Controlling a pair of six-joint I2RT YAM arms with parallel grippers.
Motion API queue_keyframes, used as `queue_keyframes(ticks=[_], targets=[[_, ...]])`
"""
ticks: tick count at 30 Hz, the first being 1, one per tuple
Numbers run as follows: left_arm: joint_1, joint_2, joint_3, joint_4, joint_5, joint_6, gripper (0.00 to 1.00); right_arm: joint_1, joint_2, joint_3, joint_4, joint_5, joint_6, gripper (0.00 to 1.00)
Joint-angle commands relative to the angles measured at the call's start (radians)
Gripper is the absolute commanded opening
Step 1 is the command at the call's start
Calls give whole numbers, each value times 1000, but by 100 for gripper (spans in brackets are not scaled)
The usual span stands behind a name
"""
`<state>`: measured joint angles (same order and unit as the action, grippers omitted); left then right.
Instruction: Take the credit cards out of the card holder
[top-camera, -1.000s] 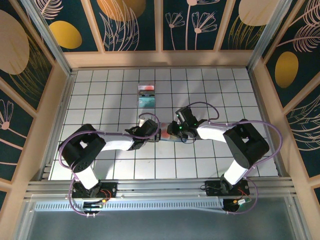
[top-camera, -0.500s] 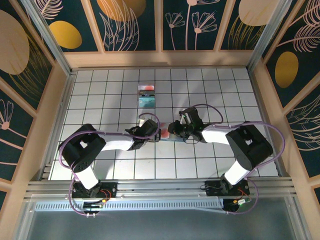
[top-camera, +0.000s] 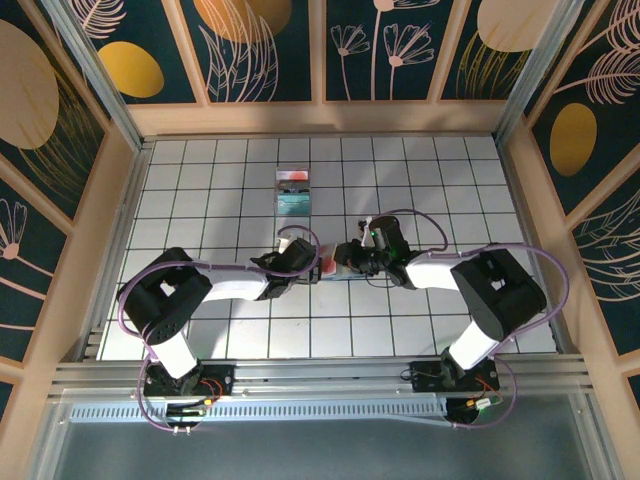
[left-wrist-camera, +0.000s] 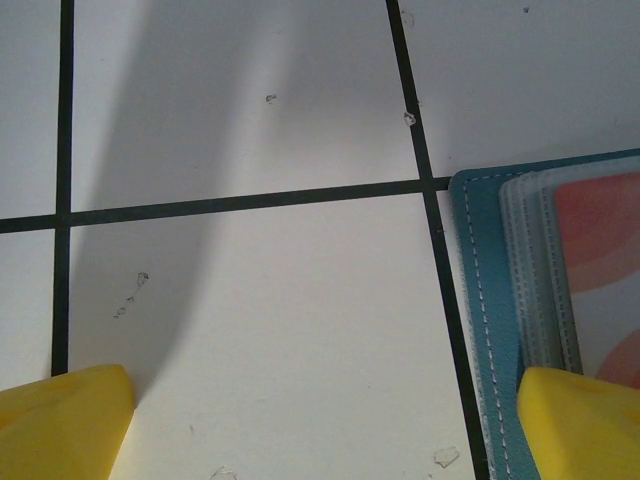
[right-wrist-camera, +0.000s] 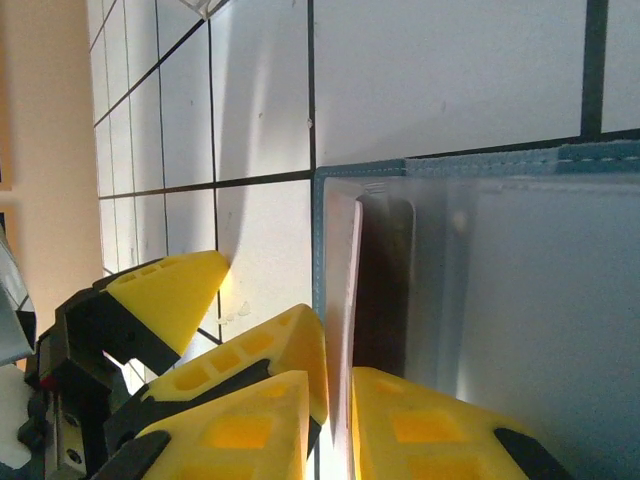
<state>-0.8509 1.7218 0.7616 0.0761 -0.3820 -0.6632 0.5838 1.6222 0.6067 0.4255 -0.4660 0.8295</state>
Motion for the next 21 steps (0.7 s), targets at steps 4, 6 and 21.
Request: queue_keyframes(ticks=[4,6,21], targets=[[3,19,6,-48,7,0,99,-5,32,-9,81,-54,21,20],[4,19,7,-51,4,-1,99,-10,36,-12,93,-63,26,20],[4,52,57,-149,-50,-29,99,-79,-6,-77,166,-116,61,14]])
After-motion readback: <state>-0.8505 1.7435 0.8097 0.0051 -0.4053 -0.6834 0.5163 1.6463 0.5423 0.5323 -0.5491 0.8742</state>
